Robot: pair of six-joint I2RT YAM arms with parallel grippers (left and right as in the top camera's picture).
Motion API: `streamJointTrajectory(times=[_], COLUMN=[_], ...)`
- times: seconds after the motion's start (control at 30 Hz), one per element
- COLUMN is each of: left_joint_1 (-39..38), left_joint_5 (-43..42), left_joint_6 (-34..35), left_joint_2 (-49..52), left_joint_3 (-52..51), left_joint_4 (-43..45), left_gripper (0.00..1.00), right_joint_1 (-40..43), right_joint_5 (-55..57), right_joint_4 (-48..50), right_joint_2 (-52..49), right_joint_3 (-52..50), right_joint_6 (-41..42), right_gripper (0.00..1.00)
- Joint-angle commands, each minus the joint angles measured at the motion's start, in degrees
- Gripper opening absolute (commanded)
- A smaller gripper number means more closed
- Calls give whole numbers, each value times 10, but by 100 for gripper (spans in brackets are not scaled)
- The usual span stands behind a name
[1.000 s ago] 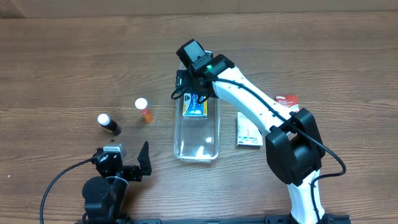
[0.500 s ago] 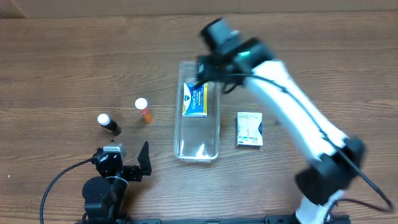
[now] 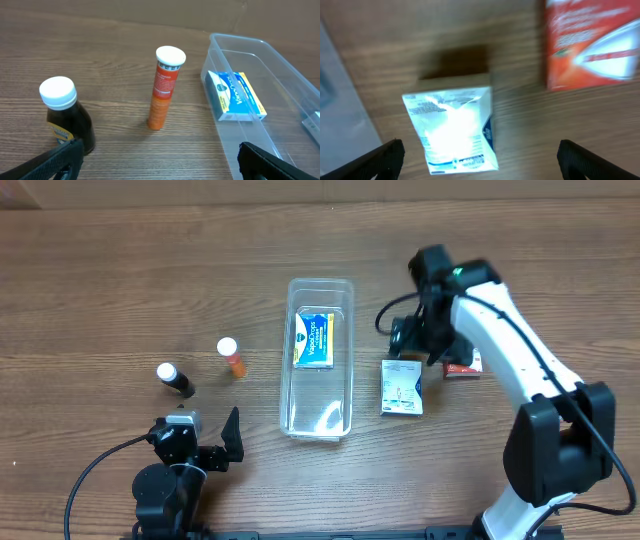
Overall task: Pack container
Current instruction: 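Move the right gripper back and grasp the white medicine box, then carry the white box into the container beside the Vicks box, release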
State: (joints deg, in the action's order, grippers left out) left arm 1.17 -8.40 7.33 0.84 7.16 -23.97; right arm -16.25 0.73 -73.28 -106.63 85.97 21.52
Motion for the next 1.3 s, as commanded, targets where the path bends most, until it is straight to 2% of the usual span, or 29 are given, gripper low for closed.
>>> streamJointTrajectory(times=[0.0,0.23,0.4,0.5,0.53,0.63,0.97,1.1,1.27], left_joint_1=[3,3,3,3,3,3,3,3,3], left_joint_5=[-4,-4,-4,-4,-4,-4,-4,-4,-4], left_joint_6=[6,6,6,6,6,6,6,6,6], left_joint_2=[-5,-5,-5,-5,-5,-5,-5,-5,-5], left_joint_3=[-2,-2,-2,-2,-2,-2,-2,-2,-2], left_joint_4=[3,2,2,2,2,2,2,3,2], left_gripper=[100,100,100,100,100,100,100,100,100], right_joint_1=[-30,-42,-39,-38,-38,-38,-81,-129,-203], right_joint_5=[-34,-73,-39,6,11,24,36,10,5], right_joint_4=[39,148,166,164,160,126,-34,-37,1], right_joint_2=[4,4,3,3,3,5,23,26,26], right_joint_3=[-66,-167,-187,-183,-178,-143,75,117,118], right_joint_6=[-29,-38,11,26,25,25,26,29,61], right_gripper=[100,100,99,86,82,78,74,74,74])
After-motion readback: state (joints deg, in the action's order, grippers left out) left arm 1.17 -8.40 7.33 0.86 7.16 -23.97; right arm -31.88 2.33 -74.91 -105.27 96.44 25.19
